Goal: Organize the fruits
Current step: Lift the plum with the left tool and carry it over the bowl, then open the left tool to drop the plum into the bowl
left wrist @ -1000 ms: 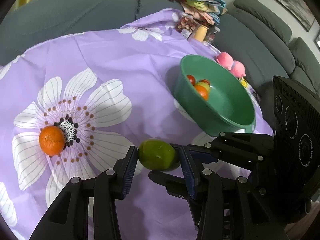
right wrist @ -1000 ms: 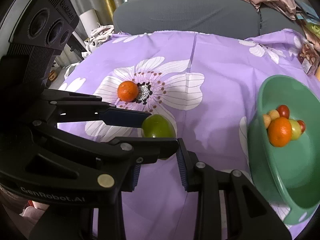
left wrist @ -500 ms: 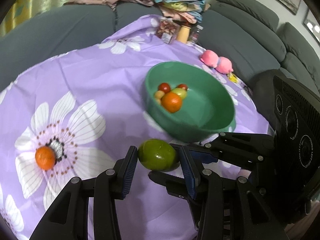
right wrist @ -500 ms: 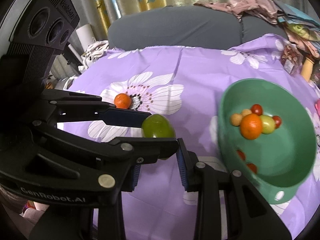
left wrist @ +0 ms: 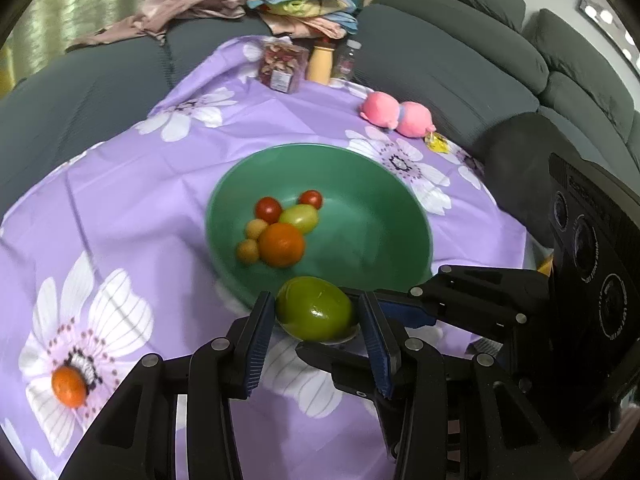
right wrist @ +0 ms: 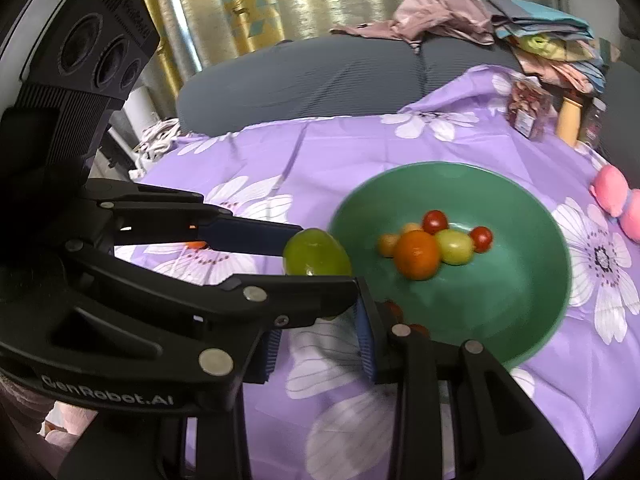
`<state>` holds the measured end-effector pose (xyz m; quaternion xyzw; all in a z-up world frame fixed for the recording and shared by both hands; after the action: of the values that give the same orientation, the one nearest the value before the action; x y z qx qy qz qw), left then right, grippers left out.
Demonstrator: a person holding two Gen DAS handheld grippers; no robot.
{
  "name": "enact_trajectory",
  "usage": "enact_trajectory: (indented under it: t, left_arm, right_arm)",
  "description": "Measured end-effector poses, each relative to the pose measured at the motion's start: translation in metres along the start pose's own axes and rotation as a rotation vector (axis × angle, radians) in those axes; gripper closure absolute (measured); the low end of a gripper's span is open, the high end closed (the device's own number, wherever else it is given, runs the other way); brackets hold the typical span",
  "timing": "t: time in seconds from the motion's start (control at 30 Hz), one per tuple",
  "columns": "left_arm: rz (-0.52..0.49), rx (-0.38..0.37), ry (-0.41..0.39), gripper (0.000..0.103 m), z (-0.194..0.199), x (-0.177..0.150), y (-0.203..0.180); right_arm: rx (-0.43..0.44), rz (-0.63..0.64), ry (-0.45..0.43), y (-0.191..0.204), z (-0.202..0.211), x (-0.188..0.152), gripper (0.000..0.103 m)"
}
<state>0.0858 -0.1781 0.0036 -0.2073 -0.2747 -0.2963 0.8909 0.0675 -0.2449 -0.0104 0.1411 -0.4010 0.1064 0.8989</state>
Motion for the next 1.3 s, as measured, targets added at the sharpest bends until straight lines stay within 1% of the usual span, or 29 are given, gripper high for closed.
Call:
enact_trajectory:
  t: [0.43, 0.7, 0.87, 0.9, 0.97, 1.0, 1.03, 1.1, 1.17, 1.23, 1.27, 1.3]
  left_arm:
    - [-0.028, -0.04, 0.039, 0.059, -0.032, 0.017, -0.016]
    - [-0.006, -0.064, 0.075, 0.059, -0.047, 0.016, -0.015]
    - [-0.002, -0.051, 0.086, 0.059, -0.05, 0.016, -0.014]
    - [0.001, -0.046, 0.085, 0.056, -0.05, 0.016, -0.013]
    - [0.004, -0.027, 0.084, 0.045, -0.05, 0.016, -0.012]
    - [0.008, -0.017, 0.082, 0.034, -0.049, 0.016, -0.011]
    - [0.011, -0.011, 0.079, 0.028, -0.047, 0.015, -0.01]
    - [0.016, 0.001, 0.073, 0.022, -0.044, 0.014, -0.008]
    - [0.02, 0.016, 0.065, 0.021, -0.039, 0.013, -0.005]
    - [0.02, 0.034, 0.057, 0.016, -0.033, 0.01, -0.003]
    - [0.022, 0.042, 0.055, 0.016, -0.031, 0.009, -0.002]
    - [0.027, 0.048, 0.055, 0.016, -0.028, 0.006, -0.001]
  right_arm:
    - [-0.033, -0.069, -0.001, -0.039, -0.005, -0.005, 0.069]
    - [-0.043, -0.092, 0.026, -0.049, -0.012, -0.011, 0.069]
    - [-0.053, -0.095, 0.036, -0.05, -0.015, -0.013, 0.068]
    - [-0.053, -0.095, 0.035, -0.049, -0.015, -0.013, 0.068]
    - [-0.053, -0.095, 0.034, -0.049, -0.014, -0.013, 0.068]
    - [-0.054, -0.097, 0.033, -0.049, -0.014, -0.013, 0.067]
    - [-0.058, -0.098, 0.032, -0.05, -0.013, -0.012, 0.067]
    - [-0.065, -0.105, 0.027, -0.05, -0.011, -0.013, 0.062]
    - [-0.071, -0.108, 0.022, -0.05, -0.006, -0.013, 0.056]
    - [-0.077, -0.105, 0.018, -0.048, -0.003, -0.013, 0.054]
    - [-0.078, -0.104, 0.018, -0.047, -0.002, -0.013, 0.049]
    - [-0.079, -0.103, 0.018, -0.046, 0.0, -0.014, 0.043]
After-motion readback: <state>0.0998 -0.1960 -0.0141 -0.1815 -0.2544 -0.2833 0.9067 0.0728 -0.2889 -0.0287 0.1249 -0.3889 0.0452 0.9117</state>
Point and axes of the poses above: each gripper's, at about its wrist camera, not at the fingertips, and z roughly against the way its jaws point, y to its left, x to its top, the point moved 3 cm from there along -z, roughly the way its jaws point, and after that the axes turned 2 degrees about -y, right-handed, at the moved point
